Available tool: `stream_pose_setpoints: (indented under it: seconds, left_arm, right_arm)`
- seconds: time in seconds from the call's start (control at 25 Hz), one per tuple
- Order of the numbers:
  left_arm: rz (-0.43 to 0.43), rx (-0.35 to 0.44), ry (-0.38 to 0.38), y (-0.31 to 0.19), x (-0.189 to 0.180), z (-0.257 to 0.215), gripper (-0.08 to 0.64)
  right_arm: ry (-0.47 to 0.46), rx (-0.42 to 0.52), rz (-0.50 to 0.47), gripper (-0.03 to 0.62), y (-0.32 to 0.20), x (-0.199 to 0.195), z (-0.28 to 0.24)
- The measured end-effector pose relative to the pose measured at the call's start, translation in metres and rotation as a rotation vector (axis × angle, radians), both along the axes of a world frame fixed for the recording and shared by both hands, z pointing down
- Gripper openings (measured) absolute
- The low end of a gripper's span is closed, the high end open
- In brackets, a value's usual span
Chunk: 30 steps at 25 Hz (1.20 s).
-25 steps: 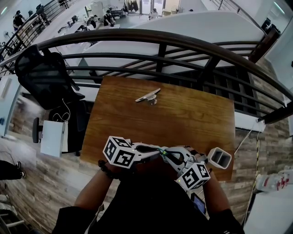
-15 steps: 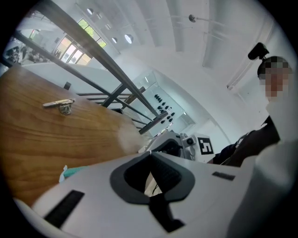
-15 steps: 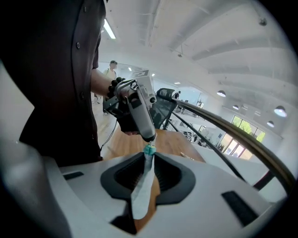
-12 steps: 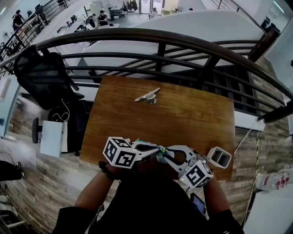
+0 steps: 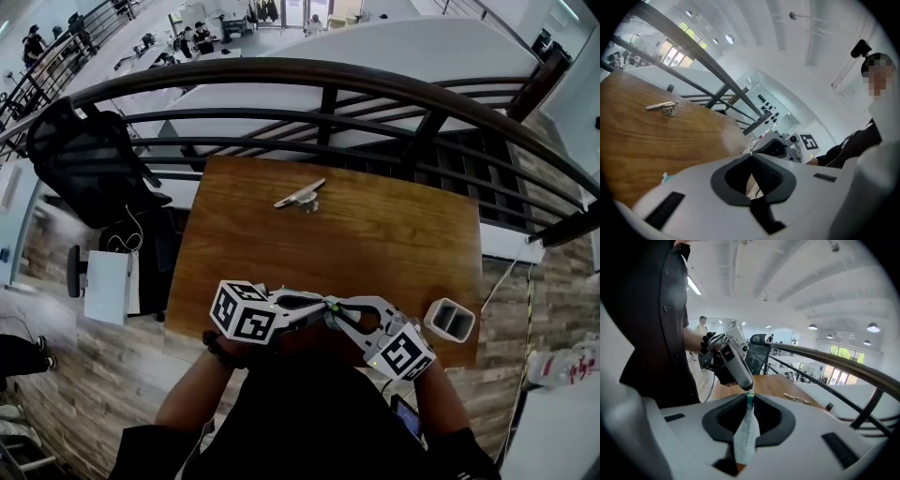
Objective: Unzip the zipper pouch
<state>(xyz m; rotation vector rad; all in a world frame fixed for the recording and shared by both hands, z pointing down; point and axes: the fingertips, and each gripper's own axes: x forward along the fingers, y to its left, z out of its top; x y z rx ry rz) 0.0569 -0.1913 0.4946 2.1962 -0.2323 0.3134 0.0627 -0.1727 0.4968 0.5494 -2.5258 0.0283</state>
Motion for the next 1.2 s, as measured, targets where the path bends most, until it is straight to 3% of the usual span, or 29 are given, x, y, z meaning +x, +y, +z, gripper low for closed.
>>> stream_pose_setpoints:
  seconds: [0.24, 0.44, 1.2]
  left_arm:
    - [-0.044, -0.025, 0.032, -0.003, -0.003, 0.0, 0.014]
    - [-0.102, -0.056, 0.001, -0.011, -0.015, 0.007, 0.014]
    - [-0.155, 0.086, -0.135, -0.033, -0.032, 0.01, 0.014]
  right_arm:
    - [-0.027, 0.02, -0.001, 0.037, -0.001, 0.001, -0.007]
    - [-0.03, 0.033, -0.005, 0.037, -0.003, 0.005, -0.014]
    - [-0.007, 0.092, 0.053, 0.037, -0.015, 0.019, -0.02]
